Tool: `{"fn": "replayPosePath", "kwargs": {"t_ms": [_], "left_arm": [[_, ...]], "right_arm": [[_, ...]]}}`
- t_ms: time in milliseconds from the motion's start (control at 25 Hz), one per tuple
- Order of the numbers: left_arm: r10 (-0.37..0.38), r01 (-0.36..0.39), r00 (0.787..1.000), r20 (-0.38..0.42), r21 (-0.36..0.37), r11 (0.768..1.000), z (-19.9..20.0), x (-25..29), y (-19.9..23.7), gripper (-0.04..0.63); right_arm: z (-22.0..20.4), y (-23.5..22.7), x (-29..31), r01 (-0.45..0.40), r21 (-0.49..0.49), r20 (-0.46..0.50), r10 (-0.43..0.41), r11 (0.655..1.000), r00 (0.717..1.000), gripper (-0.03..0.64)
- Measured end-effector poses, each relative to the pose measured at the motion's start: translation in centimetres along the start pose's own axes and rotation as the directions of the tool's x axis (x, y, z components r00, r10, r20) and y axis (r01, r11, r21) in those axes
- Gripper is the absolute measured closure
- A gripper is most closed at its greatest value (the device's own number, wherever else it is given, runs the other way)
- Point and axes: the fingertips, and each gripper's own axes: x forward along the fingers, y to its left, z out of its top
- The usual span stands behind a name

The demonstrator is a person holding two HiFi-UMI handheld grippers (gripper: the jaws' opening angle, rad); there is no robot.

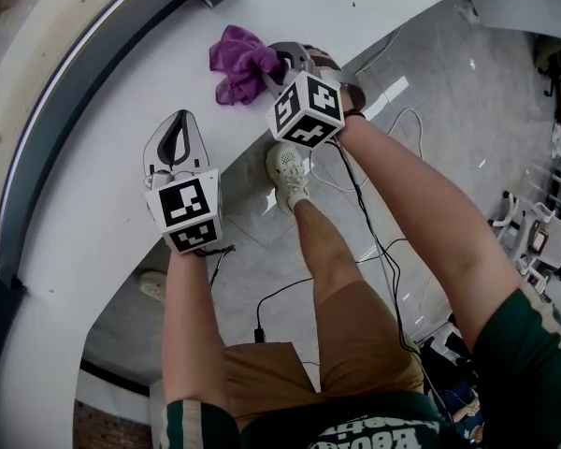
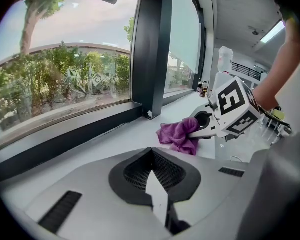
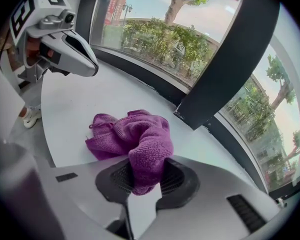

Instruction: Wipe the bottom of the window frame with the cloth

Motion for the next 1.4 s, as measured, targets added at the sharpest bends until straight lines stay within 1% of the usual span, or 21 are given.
{"fn": "replayPosePath", "kwargs": {"t_ms": [200,560,800,920,1120,1400], "left_arm": [[0.003,-0.003,1.0,0.005,0.004,1.0,0.2,-0.5,0.5,0.589],[0.016,-0.016,1.0,0.015,-0.018,1.0,-1.5,-2.7,3.3,0.589],[0.031,-0.03,0.999,0.011,-0.023,0.999,-2.4,-3.8,5.0,0.589],[0.042,-0.042,0.999,0.026,-0.034,0.999,-2.3,-4.4,5.9,0.589],[0.059,-0.058,0.998,0.032,-0.052,0.997,-3.1,-6.2,7.8,0.589],[0.073,-0.069,0.996,0.052,-0.074,0.995,-3.2,-8.0,9.7,0.589]], "right_arm": [[0.4,0.0,0.1,0.024,-0.045,-0.025,-0.025,0.999,0.999,0.526],[1.0,1.3,0.2,0.08,-0.056,-0.067,-0.083,0.995,0.994,0.526],[2.1,2.5,0.6,0.092,-0.059,-0.073,-0.096,0.994,0.993,0.528],[2.7,2.8,0.7,0.107,-0.054,-0.076,-0.111,0.993,0.991,0.528],[4.8,5.4,0.7,0.095,-0.058,-0.067,-0.099,0.994,0.993,0.528],[7.1,7.7,0.8,0.072,-0.05,-0.07,-0.076,0.996,0.995,0.528]]}}
